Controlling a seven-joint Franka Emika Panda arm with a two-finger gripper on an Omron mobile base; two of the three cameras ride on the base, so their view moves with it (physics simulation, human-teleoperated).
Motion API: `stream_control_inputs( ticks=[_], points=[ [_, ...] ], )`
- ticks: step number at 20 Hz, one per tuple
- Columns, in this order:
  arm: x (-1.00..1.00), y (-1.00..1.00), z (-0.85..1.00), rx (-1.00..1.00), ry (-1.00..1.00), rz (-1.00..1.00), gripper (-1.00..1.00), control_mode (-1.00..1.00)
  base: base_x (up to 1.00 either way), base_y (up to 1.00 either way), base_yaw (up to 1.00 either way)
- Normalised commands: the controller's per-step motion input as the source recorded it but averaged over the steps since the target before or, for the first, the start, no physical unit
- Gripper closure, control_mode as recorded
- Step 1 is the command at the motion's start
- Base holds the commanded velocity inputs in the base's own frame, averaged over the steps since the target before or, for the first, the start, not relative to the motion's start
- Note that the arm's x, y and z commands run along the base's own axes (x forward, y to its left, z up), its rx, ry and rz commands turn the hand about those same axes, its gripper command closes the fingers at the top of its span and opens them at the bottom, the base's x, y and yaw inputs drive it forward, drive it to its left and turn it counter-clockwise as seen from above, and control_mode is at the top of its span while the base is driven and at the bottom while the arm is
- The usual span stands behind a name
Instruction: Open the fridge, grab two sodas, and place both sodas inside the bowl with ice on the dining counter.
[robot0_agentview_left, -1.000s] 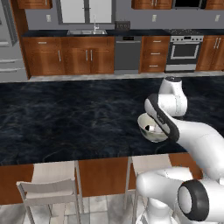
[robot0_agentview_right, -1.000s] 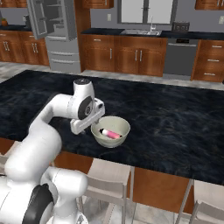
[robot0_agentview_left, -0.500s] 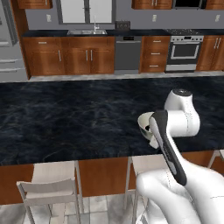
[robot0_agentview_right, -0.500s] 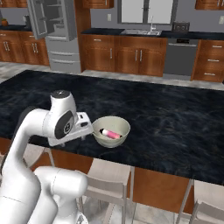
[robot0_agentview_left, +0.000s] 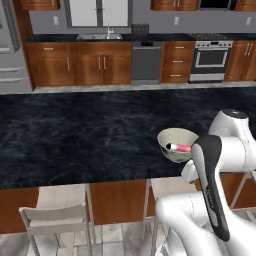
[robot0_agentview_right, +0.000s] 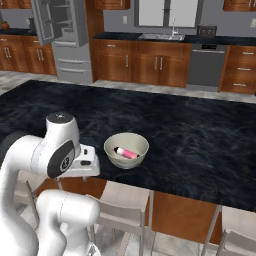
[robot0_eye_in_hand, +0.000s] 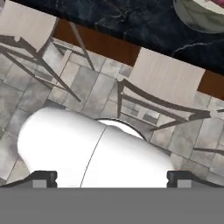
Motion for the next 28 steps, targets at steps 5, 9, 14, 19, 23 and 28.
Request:
stream_control_inputs(
  ticks=[5, 9, 14, 19, 23, 28],
  points=[
    [-0.83, 0.19, 0.00, 0.03, -0.02, -0.26, -1.00, -1.00, 0.00, 0.00, 0.00],
    [-0.30, 0.22, 0.00, 0.00, 0.00, -0.19, -1.00, -1.00, 0.00, 0.00, 0.00],
    [0.00, 0.11, -0.01, -0.01, 0.01, -0.01, -1.00, -1.00, 0.00, 0.00, 0.00],
    [0.00, 0.00, 0.00, 0.00, 0.00, 0.00, -1.00, 1.00, 0.00, 0.78, 0.00],
    [0.00, 0.00, 0.00, 0.00, 0.00, 0.00, -1.00, 1.00, -0.02, 1.00, 0.00],
    [0.00, 0.00, 0.00, 0.00, 0.00, 0.00, -1.00, 1.00, -0.35, 1.00, -0.03]
  ],
)
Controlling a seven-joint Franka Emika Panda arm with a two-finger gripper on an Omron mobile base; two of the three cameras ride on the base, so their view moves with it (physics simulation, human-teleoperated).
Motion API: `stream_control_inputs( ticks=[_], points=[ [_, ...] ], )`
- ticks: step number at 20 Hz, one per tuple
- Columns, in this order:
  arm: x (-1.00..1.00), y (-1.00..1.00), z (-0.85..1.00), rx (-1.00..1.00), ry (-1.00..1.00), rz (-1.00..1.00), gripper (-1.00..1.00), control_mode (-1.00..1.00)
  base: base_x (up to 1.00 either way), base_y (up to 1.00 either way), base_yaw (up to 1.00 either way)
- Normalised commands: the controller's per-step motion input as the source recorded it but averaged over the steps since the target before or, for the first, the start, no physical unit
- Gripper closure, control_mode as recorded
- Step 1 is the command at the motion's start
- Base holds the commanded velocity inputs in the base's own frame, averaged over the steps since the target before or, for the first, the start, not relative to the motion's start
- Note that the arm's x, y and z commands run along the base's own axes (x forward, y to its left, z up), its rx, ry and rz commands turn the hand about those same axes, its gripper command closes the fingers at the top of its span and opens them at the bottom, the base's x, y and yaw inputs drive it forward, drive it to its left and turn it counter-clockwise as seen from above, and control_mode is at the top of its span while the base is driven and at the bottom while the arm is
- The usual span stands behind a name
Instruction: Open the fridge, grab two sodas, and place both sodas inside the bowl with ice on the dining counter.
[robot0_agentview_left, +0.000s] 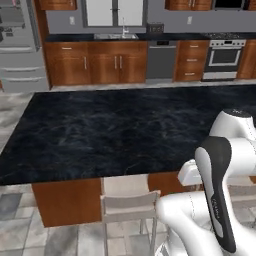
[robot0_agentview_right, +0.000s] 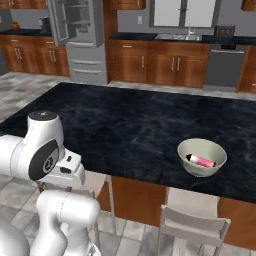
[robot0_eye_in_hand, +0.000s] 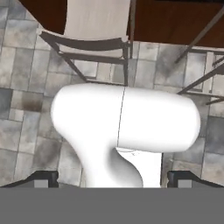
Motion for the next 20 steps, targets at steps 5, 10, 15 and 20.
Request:
stream_control_inputs(
  ticks=[5, 10, 15, 20],
  points=[
    [0.00, 0.00, 0.00, 0.00, 0.00, 0.00, -1.00, 1.00, -0.58, 1.00, -0.07],
    [0.00, 0.00, 0.00, 0.00, 0.00, 0.00, -1.00, 1.00, -0.40, 1.00, -0.06],
    [0.00, 0.00, 0.00, 0.00, 0.00, 0.00, -1.00, 1.00, -0.01, 1.00, -0.02],
    [0.00, 0.00, 0.00, 0.00, 0.00, 0.00, -1.00, 1.00, 0.00, 1.00, -0.03]
  ],
)
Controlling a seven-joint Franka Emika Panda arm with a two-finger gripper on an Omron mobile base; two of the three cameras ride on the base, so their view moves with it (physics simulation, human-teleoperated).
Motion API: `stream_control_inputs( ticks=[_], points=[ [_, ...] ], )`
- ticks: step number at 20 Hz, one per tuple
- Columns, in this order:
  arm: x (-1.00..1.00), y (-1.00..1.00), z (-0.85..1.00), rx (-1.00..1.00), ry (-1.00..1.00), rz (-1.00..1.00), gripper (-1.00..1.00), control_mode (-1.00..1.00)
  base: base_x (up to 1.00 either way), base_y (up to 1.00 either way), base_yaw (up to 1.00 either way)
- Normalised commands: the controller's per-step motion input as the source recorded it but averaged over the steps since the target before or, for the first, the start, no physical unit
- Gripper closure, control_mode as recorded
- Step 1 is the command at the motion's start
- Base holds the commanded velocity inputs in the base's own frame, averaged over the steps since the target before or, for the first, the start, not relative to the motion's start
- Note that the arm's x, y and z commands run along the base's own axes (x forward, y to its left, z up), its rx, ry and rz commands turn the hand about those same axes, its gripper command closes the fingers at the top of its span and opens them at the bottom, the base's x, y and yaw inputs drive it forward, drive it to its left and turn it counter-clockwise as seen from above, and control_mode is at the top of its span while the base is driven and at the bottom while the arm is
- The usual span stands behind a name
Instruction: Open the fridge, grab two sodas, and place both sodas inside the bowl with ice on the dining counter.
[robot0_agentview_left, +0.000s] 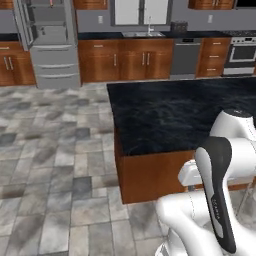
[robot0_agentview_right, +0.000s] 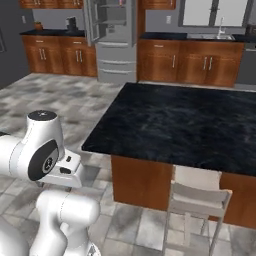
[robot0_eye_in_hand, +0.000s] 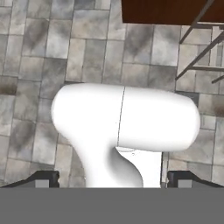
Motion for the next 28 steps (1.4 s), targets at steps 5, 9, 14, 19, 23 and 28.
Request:
stream_control_inputs(
  ticks=[5, 9, 14, 19, 23, 28],
  points=[
    [0.00, 0.00, 0.00, 0.00, 0.00, 0.00, -1.00, 1.00, 0.04, 1.00, -0.04],
    [0.00, 0.00, 0.00, 0.00, 0.00, 0.00, -1.00, 1.00, 0.35, 1.00, -0.07],
    [0.00, 0.00, 0.00, 0.00, 0.00, 0.00, -1.00, 1.00, 0.73, 1.00, -0.11],
    [0.00, 0.00, 0.00, 0.00, 0.00, 0.00, -1.00, 1.00, 0.97, 1.00, -0.17],
    [0.00, 0.00, 0.00, 0.00, 0.00, 0.00, -1.00, 1.00, 1.00, 1.00, -0.16],
    [0.00, 0.00, 0.00, 0.00, 0.00, 0.00, -1.00, 1.00, 1.00, 0.98, -0.12]
  ],
)
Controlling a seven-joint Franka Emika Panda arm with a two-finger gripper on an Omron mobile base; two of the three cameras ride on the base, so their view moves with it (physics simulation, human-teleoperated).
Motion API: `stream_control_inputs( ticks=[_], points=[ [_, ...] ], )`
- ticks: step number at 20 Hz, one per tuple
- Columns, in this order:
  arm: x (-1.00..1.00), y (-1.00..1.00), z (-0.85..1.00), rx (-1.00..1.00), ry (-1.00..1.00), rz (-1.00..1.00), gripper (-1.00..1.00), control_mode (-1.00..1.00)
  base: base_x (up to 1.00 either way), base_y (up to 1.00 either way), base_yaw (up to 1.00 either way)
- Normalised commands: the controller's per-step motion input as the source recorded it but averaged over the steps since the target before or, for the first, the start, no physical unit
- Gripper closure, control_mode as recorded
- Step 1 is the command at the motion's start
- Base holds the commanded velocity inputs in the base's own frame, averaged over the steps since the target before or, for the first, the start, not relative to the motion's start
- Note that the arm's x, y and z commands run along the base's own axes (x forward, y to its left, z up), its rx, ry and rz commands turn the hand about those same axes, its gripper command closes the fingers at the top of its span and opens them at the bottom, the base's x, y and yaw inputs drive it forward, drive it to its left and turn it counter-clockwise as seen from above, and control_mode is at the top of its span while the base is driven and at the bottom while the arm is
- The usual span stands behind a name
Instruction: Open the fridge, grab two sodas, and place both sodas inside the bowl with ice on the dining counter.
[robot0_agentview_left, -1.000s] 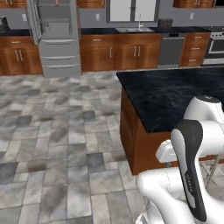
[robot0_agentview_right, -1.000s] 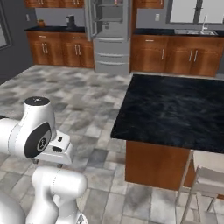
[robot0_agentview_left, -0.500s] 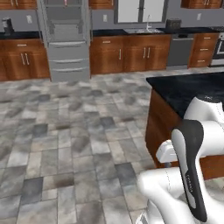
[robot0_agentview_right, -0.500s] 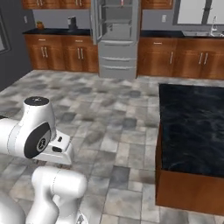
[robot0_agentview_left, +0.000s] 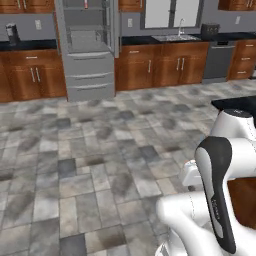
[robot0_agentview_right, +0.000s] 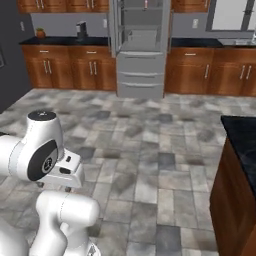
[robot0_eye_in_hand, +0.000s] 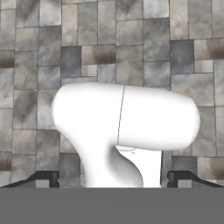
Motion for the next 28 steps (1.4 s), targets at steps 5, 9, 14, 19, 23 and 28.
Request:
stream_control_inputs(
  ticks=[5, 9, 14, 19, 23, 28],
  points=[
    [0.00, 0.00, 0.00, 0.00, 0.00, 0.00, -1.00, 1.00, 1.00, 0.66, -0.03],
    [0.00, 0.00, 0.00, 0.00, 0.00, 0.00, -1.00, 1.00, 1.00, 0.44, 0.00],
    [0.00, 0.00, 0.00, 0.00, 0.00, 0.00, -1.00, 1.00, 1.00, 0.22, 0.00],
    [0.00, 0.00, 0.00, 0.00, 0.00, 0.00, -1.00, 1.00, 1.00, 0.00, 0.00],
    [0.00, 0.00, 0.00, 0.00, 0.00, 0.00, -1.00, 1.00, 1.00, 0.00, 0.00],
    [0.00, 0.00, 0.00, 0.00, 0.00, 0.00, -1.00, 1.00, 1.00, 0.00, 0.00]
  ],
)
